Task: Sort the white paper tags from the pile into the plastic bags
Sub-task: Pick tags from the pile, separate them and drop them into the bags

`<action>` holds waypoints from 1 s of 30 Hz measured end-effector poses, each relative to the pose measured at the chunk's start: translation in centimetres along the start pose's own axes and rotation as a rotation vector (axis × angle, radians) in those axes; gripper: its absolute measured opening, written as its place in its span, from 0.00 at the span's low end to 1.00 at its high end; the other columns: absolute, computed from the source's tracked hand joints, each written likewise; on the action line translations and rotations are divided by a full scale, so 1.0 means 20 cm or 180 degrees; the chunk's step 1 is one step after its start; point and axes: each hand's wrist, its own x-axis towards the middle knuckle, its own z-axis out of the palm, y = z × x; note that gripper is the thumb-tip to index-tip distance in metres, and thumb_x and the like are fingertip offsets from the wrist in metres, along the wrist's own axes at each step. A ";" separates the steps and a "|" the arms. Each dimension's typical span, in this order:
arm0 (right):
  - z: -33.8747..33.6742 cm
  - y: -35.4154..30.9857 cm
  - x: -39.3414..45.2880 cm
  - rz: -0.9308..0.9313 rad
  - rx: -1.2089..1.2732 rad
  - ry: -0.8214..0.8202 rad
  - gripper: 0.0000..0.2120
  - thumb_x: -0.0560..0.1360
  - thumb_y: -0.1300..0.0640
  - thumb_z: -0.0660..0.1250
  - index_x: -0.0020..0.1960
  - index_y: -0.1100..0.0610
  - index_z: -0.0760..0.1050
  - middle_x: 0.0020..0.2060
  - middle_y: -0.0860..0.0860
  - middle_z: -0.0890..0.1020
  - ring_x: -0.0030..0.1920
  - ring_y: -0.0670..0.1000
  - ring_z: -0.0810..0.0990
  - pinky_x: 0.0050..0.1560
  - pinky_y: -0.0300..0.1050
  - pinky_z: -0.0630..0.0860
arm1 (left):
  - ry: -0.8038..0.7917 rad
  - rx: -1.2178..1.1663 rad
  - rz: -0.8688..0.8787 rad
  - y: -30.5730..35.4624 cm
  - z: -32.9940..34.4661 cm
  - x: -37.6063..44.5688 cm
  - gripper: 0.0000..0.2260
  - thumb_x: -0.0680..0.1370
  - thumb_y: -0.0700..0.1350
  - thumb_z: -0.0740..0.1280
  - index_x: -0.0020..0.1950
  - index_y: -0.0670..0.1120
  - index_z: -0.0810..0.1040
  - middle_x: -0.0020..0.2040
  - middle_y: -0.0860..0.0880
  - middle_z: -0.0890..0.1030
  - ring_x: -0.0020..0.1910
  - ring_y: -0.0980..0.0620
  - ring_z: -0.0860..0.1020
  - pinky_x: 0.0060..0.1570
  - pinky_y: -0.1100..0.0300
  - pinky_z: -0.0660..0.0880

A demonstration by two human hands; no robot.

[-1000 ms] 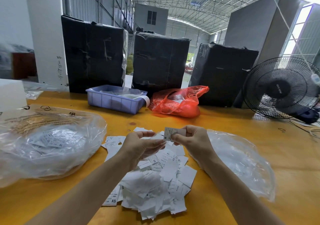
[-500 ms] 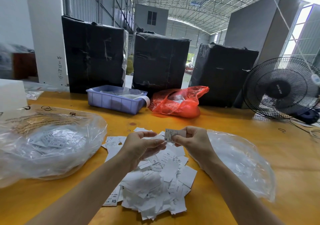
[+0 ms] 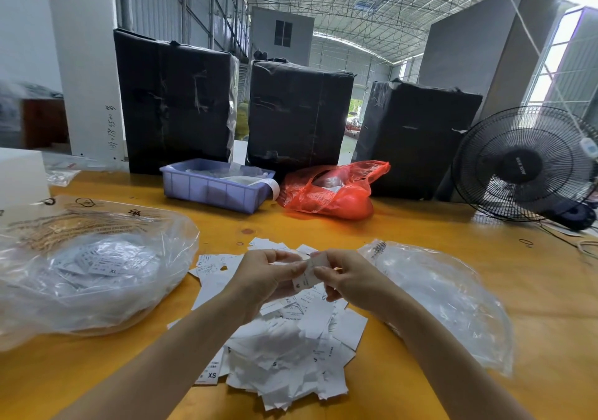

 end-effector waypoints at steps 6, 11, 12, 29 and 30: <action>0.02 -0.02 -0.01 -0.0094 0.0116 -0.0042 0.20 0.76 0.59 0.67 0.66 0.54 0.71 0.50 0.53 0.75 0.42 0.48 0.78 0.40 0.38 0.78 | 0.0202 -0.0122 0.0057 -0.02 0.01 0.01 0.06 0.75 0.41 0.69 0.44 0.38 0.79 0.38 0.41 0.82 0.35 0.50 0.82 0.31 0.61 0.79; 0.07 -0.04 -0.02 -0.0531 0.0146 0.0722 0.15 0.74 0.62 0.70 0.60 0.60 0.78 0.49 0.57 0.81 0.40 0.54 0.80 0.46 0.49 0.78 | 0.0512 -0.0484 0.0067 -0.01 0.03 0.01 0.06 0.75 0.43 0.70 0.43 0.40 0.79 0.37 0.44 0.81 0.35 0.50 0.80 0.30 0.61 0.77; 0.08 -0.05 -0.03 -0.0606 0.0001 0.0677 0.15 0.74 0.60 0.70 0.60 0.59 0.78 0.50 0.57 0.80 0.41 0.54 0.79 0.47 0.49 0.78 | 0.0562 -0.0507 0.0060 -0.01 0.03 0.01 0.05 0.74 0.43 0.70 0.43 0.41 0.80 0.38 0.44 0.81 0.35 0.50 0.79 0.30 0.61 0.76; 0.03 -0.03 -0.02 -0.0070 0.1252 0.0712 0.02 0.73 0.64 0.70 0.43 0.59 0.81 0.34 0.54 0.83 0.32 0.47 0.78 0.34 0.36 0.76 | 0.0188 0.0445 -0.0116 0.04 -0.03 0.00 0.04 0.71 0.43 0.74 0.43 0.43 0.82 0.28 0.51 0.80 0.27 0.56 0.69 0.27 0.66 0.65; 0.03 -0.02 -0.02 -0.0046 0.1247 0.0709 0.02 0.73 0.64 0.69 0.45 0.60 0.81 0.34 0.54 0.83 0.32 0.47 0.79 0.34 0.36 0.76 | 0.0160 0.0662 -0.0096 0.06 -0.06 0.00 0.04 0.70 0.42 0.75 0.41 0.44 0.83 0.28 0.52 0.80 0.27 0.56 0.68 0.26 0.66 0.64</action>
